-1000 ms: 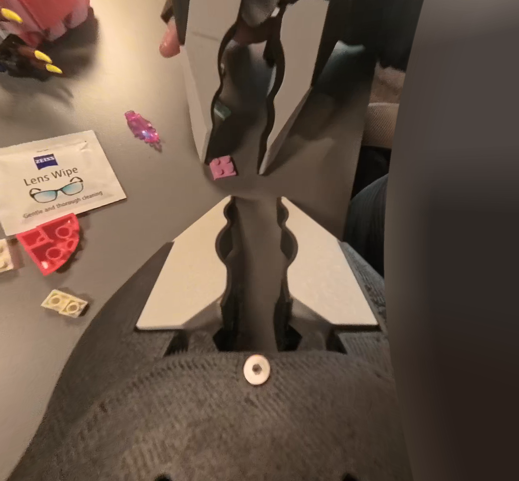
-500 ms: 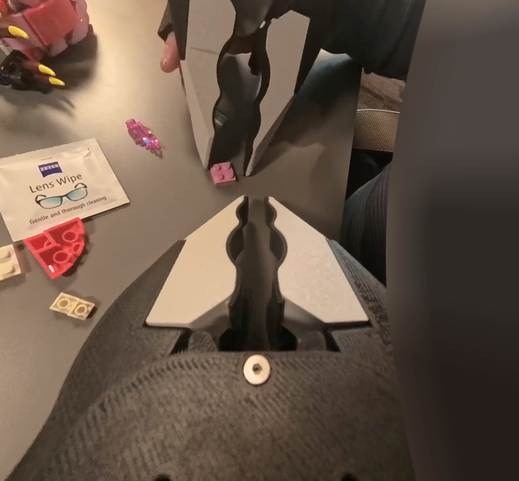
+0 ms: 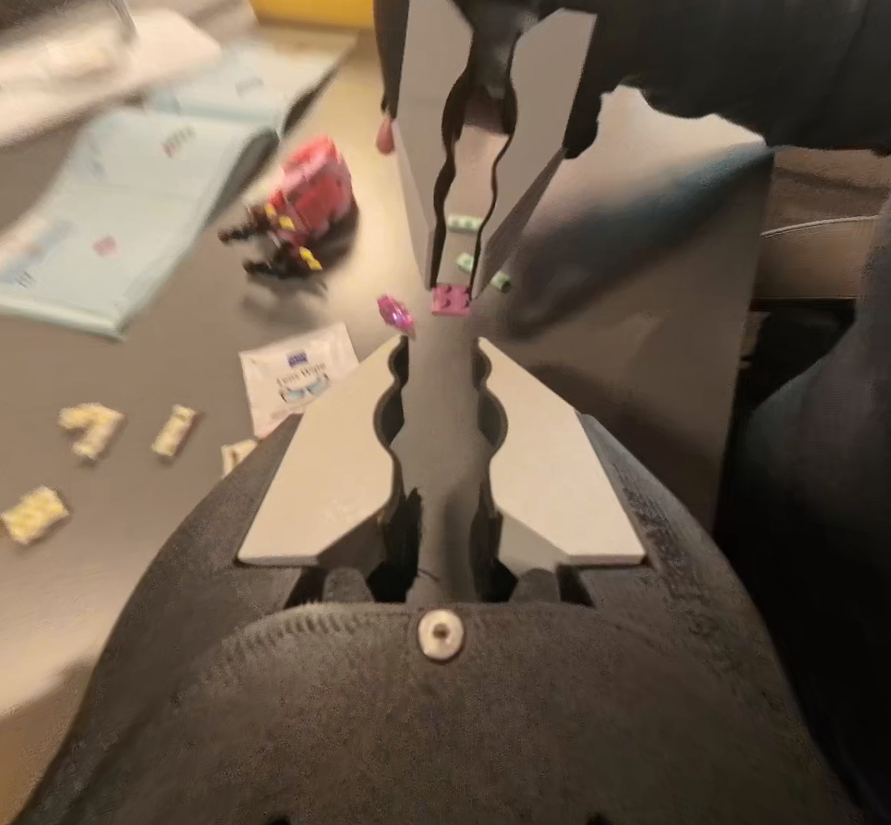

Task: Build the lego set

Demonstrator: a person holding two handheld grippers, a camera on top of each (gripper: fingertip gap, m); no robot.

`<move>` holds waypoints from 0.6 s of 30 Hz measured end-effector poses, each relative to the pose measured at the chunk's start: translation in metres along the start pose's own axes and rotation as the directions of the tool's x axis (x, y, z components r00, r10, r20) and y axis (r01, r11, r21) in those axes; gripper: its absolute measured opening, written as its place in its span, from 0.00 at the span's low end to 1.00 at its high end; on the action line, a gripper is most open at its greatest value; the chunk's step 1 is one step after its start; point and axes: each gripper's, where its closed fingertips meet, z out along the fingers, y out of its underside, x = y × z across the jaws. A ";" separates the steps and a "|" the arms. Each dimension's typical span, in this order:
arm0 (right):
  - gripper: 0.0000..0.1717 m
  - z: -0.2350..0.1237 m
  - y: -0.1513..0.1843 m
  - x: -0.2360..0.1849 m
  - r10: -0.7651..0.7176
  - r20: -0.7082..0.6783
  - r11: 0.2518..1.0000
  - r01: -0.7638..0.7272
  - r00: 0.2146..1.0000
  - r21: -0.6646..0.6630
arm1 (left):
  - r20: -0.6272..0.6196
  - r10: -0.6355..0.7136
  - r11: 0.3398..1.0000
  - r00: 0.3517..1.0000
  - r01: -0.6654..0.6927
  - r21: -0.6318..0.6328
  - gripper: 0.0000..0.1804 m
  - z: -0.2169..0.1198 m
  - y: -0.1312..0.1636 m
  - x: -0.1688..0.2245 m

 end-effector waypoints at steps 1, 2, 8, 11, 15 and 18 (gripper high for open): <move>0.08 -0.002 -0.003 0.000 -0.005 0.002 1.000 0.005 1.000 0.004 | 0.045 0.089 0.995 0.995 -0.091 0.045 0.13 -0.002 -0.007 -0.001; 0.08 -0.004 -0.005 0.000 -0.005 0.010 1.000 0.005 1.000 0.007 | 0.106 0.189 0.977 0.976 -0.198 0.078 0.13 -0.004 -0.013 -0.003; 0.08 -0.010 -0.016 0.001 0.035 0.076 0.999 -0.037 0.996 0.030 | 0.381 0.618 0.758 0.688 -0.649 -0.058 0.16 0.000 -0.016 -0.021; 0.08 -0.009 -0.019 0.008 0.047 0.081 0.998 -0.049 0.996 0.025 | 0.432 0.768 0.583 0.472 -0.795 -0.168 0.12 0.002 -0.017 -0.024; 0.08 -0.010 -0.024 0.012 0.051 0.093 0.998 -0.054 0.994 0.031 | 0.499 0.821 0.441 0.276 -0.863 -0.248 0.05 -0.001 -0.024 -0.030; 0.08 -0.010 -0.026 0.015 0.052 0.091 0.998 -0.055 0.994 0.027 | 0.543 0.828 0.368 0.139 -0.865 -0.340 0.00 -0.005 -0.030 -0.039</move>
